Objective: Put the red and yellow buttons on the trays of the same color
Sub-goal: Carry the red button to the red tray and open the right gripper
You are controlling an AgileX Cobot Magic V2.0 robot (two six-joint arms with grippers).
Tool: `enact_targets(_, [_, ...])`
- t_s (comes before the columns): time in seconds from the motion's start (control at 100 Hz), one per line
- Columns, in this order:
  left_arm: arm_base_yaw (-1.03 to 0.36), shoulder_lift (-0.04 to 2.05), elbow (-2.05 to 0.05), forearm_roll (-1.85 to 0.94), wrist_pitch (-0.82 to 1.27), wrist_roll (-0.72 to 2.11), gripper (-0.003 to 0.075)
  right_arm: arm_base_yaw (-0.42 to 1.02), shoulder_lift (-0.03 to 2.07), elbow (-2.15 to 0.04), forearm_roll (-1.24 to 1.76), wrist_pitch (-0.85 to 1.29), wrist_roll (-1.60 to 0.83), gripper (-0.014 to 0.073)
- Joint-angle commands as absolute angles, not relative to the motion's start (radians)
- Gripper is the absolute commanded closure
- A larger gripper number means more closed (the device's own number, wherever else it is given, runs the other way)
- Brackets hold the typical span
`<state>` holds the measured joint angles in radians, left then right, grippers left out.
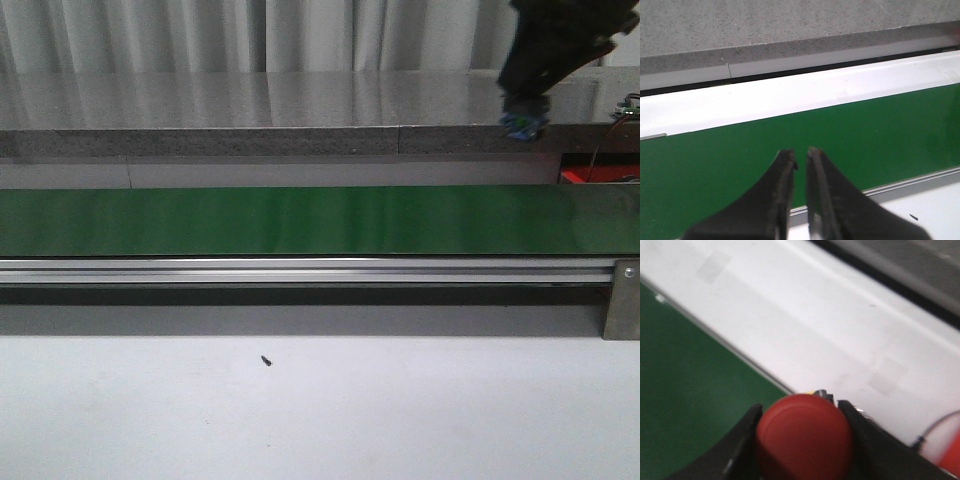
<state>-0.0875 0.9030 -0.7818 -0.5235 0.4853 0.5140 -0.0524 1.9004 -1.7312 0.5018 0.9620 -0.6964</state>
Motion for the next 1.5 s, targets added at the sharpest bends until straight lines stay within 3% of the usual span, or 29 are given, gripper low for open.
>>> enact_targets(0.0, [-0.097,0.896,-0.811,-0.553,0.429,0.514,0.0659,-0.147,1.833,-1.803,0.517,0.953,-0.682,0.0398])
enact_targets(0.31, [-0.097,0.896,-0.811,-0.553,0.429,0.514,0.0659,-0.317,1.933,-1.890,0.520,0.874,-0.679,0.0398])
enact_targets(0.71, [-0.097,0.896,-0.811,-0.554,0.430,0.514,0.0659,-0.324,2.169,-2.047,0.514,0.867,-0.679,0.0398])
enact_targets(1.3, [-0.097,0.896,-0.811,-0.555,0.436,0.514,0.0659,-0.324,2.254,-2.047,0.502,0.856,-0.679,0.0396])
enact_targets(1.39, [-0.097,0.896,-0.811,-0.555,0.436,0.514,0.0659,-0.325,2.254,-2.047,0.502,0.852,-0.679,0.0337])
enact_targets(1.49, [-0.097,0.896,-0.811,-0.556,0.436,0.514,0.0659,-0.325,2.251,-2.048,0.502,0.857,-0.679,0.0161])
